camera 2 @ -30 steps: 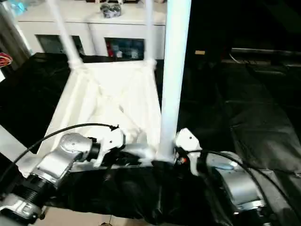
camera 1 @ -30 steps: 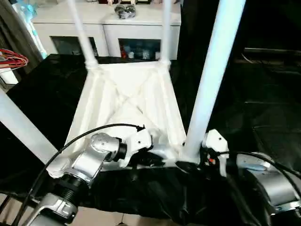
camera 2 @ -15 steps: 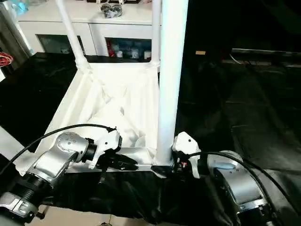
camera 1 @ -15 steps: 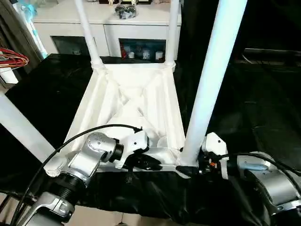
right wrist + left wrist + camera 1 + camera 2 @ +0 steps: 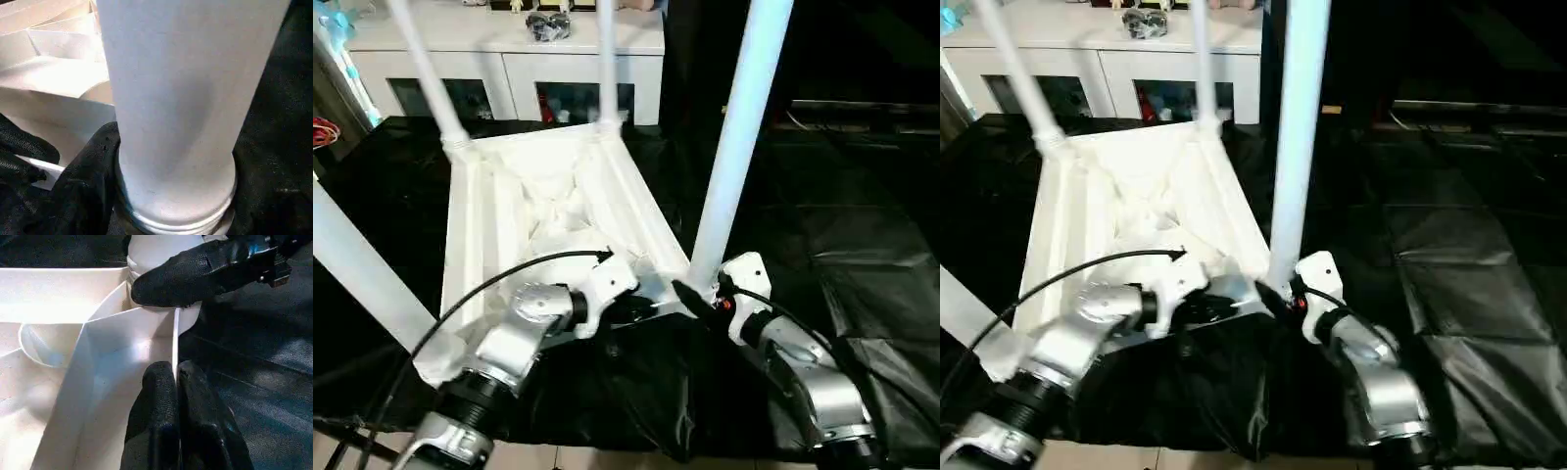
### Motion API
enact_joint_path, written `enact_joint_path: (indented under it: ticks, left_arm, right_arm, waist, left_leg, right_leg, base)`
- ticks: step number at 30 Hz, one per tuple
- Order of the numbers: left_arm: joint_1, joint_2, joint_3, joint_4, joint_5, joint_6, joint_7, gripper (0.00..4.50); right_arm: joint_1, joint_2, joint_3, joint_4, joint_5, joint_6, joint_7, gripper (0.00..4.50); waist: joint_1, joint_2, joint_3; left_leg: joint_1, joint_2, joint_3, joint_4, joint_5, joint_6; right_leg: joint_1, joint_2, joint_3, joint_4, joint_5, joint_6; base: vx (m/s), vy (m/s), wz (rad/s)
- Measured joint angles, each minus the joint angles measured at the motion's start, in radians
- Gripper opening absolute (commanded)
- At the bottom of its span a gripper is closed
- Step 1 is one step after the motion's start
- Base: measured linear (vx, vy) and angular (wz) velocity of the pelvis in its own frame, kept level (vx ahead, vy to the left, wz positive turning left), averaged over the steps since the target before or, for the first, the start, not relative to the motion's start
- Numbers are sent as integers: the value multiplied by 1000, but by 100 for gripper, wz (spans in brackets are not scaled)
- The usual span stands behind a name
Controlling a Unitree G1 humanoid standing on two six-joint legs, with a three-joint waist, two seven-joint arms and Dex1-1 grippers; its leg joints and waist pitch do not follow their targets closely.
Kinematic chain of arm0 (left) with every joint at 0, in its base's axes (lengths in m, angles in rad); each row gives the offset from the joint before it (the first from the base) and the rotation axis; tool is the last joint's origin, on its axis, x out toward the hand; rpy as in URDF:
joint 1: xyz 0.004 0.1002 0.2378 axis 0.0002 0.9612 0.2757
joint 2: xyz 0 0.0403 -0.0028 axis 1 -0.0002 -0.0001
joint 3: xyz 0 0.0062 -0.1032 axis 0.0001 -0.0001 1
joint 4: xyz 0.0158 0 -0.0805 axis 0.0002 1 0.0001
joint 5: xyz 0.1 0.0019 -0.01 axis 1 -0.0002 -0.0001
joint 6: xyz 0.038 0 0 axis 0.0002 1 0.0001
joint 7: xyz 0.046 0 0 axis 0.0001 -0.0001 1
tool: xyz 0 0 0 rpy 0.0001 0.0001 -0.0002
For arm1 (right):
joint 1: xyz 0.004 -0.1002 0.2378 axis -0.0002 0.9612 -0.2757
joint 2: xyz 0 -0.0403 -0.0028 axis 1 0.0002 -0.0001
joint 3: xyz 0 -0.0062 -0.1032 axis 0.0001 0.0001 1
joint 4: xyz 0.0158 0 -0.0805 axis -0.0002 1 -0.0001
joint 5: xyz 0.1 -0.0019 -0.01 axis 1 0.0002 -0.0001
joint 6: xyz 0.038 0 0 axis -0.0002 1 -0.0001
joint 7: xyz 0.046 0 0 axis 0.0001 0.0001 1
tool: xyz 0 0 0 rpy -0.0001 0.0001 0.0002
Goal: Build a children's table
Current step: Rotate leg to tighten
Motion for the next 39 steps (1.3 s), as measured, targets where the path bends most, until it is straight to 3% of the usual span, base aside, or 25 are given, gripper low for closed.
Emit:
enact_joint_path:
  ticks: [6,10,16,17,22,26,33,36,39]
  left_arm:
    - [-3,-8,-11,0,5,-8,-21,0]
    - [-5,3,-23,0,-3,-26,-84,0]
    - [-22,64,-39,24,-46,-64,-224,0]
    - [-23,73,-41,26,-55,-65,-251,0]
    - [-42,91,-43,62,-72,-93,-325,0]
    - [-55,98,-48,83,-75,-105,-360,0]
    - [-62,106,-51,104,-84,-133,-380,0]
    - [-62,90,-41,112,-70,-133,-329,0]
    - [-62,57,-19,125,-40,-129,-222,0]
  right_arm:
    - [-1,-73,14,-6,5,-10,94,363]
    - [-1,-149,31,-19,17,-23,217,363]
    - [8,-275,72,-51,68,-20,426,363]
    - [13,-294,79,-58,77,-20,463,338]
    - [13,-338,92,-63,86,-26,554,313]
    - [9,-355,102,-63,91,-28,592,280]
    - [9,-359,113,-64,100,-31,611,271]
    - [15,-317,93,-54,83,-36,551,270]
    - [7,-236,60,-15,56,-37,391,270]
  waist:
    - [10,3,-1]
    - [29,6,-1]
    - [30,7,0]
    - [31,7,0]
    - [37,7,0]
    - [41,7,0]
    - [49,7,0]
    - [48,5,0]
    - [35,4,1]
  left_leg:
    - [-1,0,0,-1,0,0]
    - [-2,0,0,-2,0,0]
    - [-2,0,0,-1,0,0]
    - [-2,0,0,-1,0,0]
    - [-2,1,0,1,0,1]
    - [-2,1,0,2,0,1]
    - [-2,1,0,2,0,1]
    - [-1,1,0,2,0,0]
    - [1,1,0,2,0,0]
  right_leg:
    - [0,0,0,0,0,0]
    - [-1,0,-1,-1,0,1]
    - [-1,0,-1,0,0,1]
    - [-1,0,-2,0,0,1]
    - [0,0,-2,1,0,1]
    - [0,0,-2,1,0,0]
    - [0,0,-2,2,0,0]
    - [0,0,-2,3,0,0]
    - [0,0,-1,3,2,-3]
  base:
    - [0,0,0]
    - [0,0,0]
    - [0,0,0]
    - [0,0,0]
    - [0,0,0]
    - [0,0,0]
    - [0,0,0]
    - [0,0,0]
    - [0,0,0]
